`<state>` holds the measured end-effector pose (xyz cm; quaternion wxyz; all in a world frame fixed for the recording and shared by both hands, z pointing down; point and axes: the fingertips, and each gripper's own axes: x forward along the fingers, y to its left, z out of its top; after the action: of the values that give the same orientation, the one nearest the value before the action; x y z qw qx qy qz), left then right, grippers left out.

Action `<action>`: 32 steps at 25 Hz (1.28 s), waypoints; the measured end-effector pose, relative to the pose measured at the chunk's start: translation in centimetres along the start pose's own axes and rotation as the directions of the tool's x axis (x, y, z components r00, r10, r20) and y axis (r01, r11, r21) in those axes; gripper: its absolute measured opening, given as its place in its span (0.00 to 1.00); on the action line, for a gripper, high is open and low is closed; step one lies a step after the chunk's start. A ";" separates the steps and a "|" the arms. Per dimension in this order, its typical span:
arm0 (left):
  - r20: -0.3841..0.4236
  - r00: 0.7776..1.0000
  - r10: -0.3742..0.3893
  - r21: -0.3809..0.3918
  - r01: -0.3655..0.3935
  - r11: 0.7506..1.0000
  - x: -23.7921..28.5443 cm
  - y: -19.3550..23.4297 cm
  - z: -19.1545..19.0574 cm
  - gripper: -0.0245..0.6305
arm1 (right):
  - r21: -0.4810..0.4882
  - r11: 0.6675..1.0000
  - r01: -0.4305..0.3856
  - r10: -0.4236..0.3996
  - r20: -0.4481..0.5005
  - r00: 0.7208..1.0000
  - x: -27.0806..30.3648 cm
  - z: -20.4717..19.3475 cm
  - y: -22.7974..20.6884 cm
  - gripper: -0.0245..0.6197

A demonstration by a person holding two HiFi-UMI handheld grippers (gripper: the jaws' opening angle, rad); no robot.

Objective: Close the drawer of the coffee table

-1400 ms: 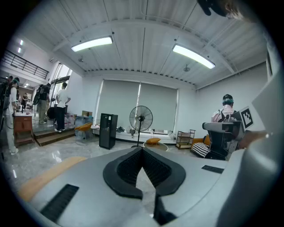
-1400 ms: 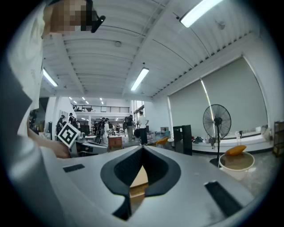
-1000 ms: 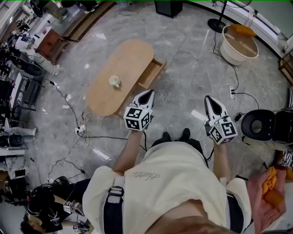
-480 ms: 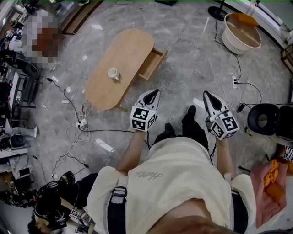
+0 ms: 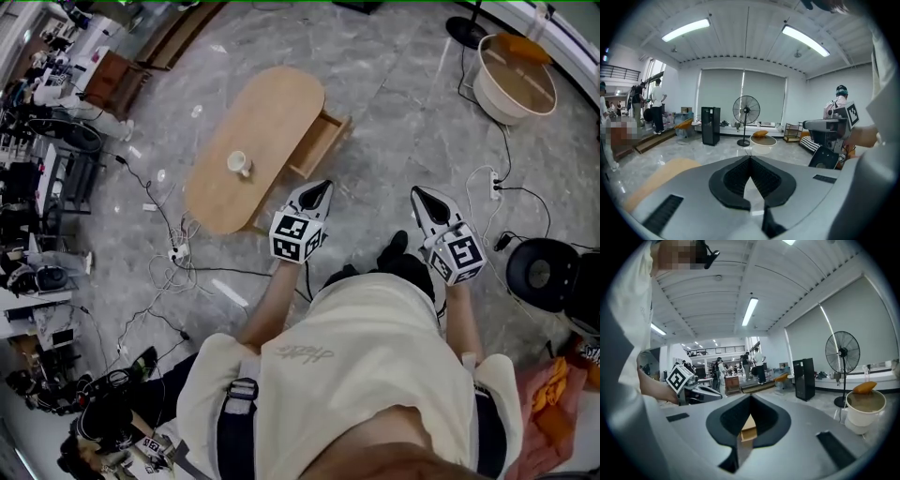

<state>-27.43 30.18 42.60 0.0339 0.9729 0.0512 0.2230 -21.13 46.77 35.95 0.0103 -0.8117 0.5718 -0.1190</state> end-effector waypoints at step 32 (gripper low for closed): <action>-0.014 0.997 0.070 -0.187 -0.071 0.980 26.3 10.8 7.7 0.04 | 0.050 0.996 -0.074 0.079 -0.109 0.991 17.8 1.7 -25.1 0.03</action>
<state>0.37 22.14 47.92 0.1170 0.9658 -0.0044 0.2315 8.14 38.69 41.37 0.0020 -0.7810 0.5991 -0.1764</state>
